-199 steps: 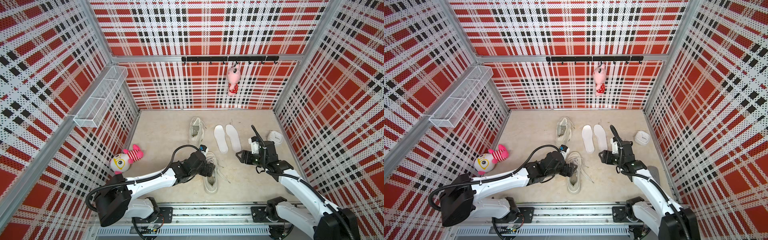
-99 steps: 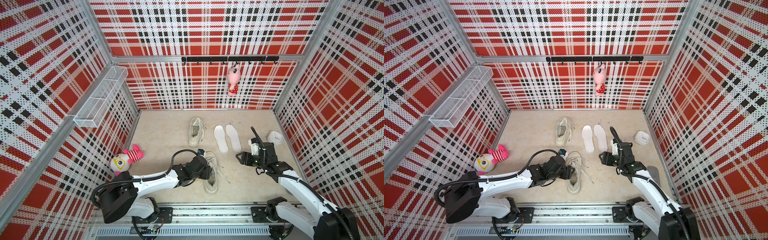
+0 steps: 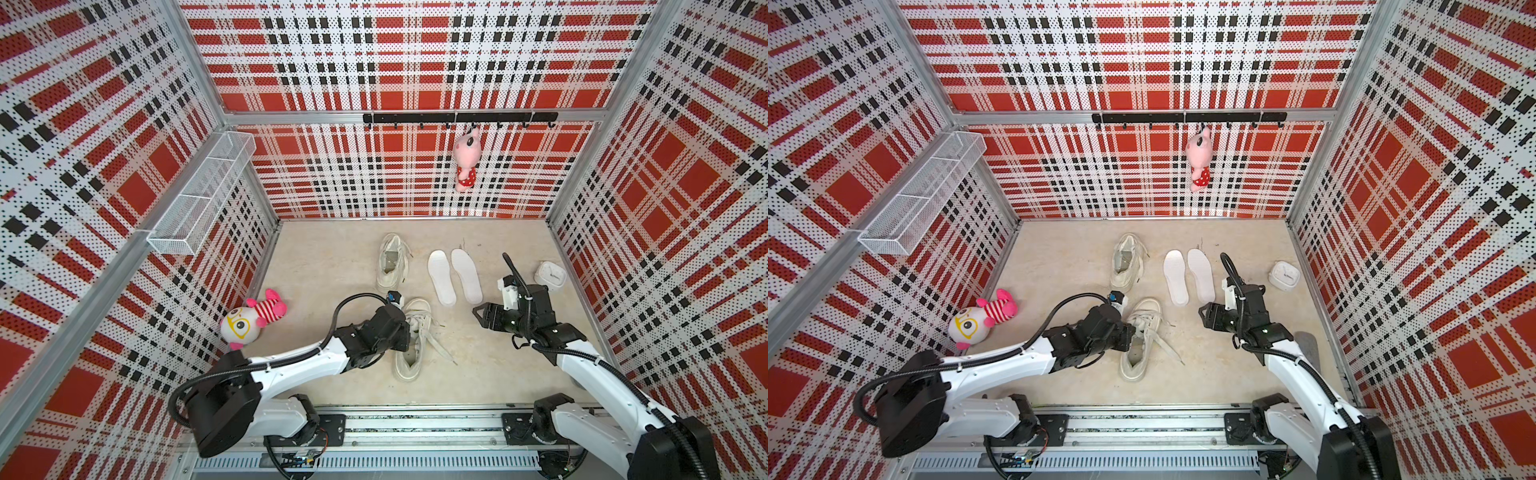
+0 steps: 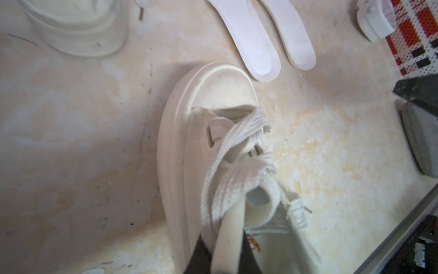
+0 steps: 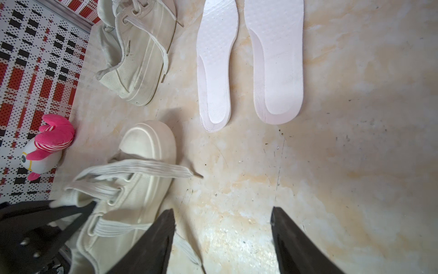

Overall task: Remove the insole from the shoe
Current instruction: Pick up the shoe at the center of the board, then place the shoe at the center of the board.

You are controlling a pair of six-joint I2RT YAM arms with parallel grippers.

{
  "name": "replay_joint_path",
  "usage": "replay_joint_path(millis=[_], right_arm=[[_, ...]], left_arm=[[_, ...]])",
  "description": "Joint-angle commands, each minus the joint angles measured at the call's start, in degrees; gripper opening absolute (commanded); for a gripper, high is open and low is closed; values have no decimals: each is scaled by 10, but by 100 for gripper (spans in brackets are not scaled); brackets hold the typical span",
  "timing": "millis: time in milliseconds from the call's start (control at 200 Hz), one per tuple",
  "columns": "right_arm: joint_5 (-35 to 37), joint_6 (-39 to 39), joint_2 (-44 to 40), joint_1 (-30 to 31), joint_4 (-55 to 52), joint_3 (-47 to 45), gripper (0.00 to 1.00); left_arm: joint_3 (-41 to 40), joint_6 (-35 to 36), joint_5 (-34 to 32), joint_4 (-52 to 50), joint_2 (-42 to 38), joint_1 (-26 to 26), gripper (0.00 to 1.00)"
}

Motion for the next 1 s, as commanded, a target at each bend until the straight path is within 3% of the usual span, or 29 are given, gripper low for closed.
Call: replay_joint_path(millis=[0, 185, 401, 566, 676, 737, 997], right_arm=[[6, -7, -9, -2, 1, 6, 68], [4, -9, -17, -2, -2, 7, 68], [14, -6, -35, -2, -6, 10, 80], [24, -3, -55, -3, -3, 7, 100], [30, -5, -62, -2, -3, 5, 100], [29, -7, -60, -2, 1, 3, 100], [21, -20, -32, -3, 5, 10, 100]], left_arm=[[13, 46, 22, -2, -78, 53, 0], [55, 157, 98, -48, -145, 224, 0], [151, 277, 165, -71, -62, 382, 0], [211, 327, 177, -61, 21, 433, 0], [242, 327, 243, -48, 74, 482, 0], [252, 327, 242, -35, 94, 493, 0], [294, 354, 240, 19, 229, 469, 0]])
